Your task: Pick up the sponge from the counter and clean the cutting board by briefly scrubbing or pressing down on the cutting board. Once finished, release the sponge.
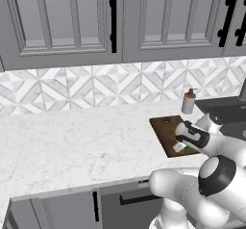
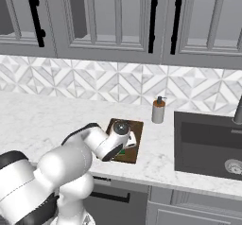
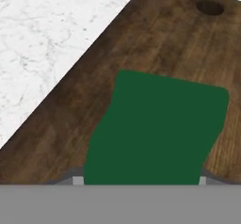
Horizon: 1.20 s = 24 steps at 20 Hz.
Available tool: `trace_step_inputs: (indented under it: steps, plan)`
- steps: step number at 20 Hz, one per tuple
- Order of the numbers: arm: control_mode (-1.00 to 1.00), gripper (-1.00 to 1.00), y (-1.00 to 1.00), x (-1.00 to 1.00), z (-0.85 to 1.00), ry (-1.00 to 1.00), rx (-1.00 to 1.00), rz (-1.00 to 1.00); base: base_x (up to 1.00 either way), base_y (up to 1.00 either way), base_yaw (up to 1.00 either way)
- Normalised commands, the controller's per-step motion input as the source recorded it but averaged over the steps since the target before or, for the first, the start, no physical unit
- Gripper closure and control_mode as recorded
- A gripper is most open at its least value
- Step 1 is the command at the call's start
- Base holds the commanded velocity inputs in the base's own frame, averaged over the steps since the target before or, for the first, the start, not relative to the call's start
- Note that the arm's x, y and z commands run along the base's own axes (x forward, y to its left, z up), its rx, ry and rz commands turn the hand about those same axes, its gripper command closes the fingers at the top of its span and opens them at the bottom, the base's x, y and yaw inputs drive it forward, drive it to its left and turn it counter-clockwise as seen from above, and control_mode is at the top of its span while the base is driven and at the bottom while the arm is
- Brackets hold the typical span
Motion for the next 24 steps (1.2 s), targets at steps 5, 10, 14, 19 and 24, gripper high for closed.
trace_step_inputs:
  steps: [5,10,14,19,24]
  plan:
    - [-1.00,1.00,0.26,0.35,-0.01,0.00,0.00,0.00,0.00,0.00,0.00]
    - [-1.00,1.00,0.11,0.47,-0.01,0.00,0.00,0.00,0.00,0.00,0.00]
    - [-1.00,1.00,0.00,0.77,-0.09,0.00,0.00,0.00,0.00,0.00,0.00]
    - [-1.00,1.00,0.00,0.79,-0.06,0.00,0.00,0.00,0.00,0.00,0.00]
    - [-1.00,1.00,0.00,0.41,-0.14,0.00,0.00,0.00,0.00,0.00,0.00]
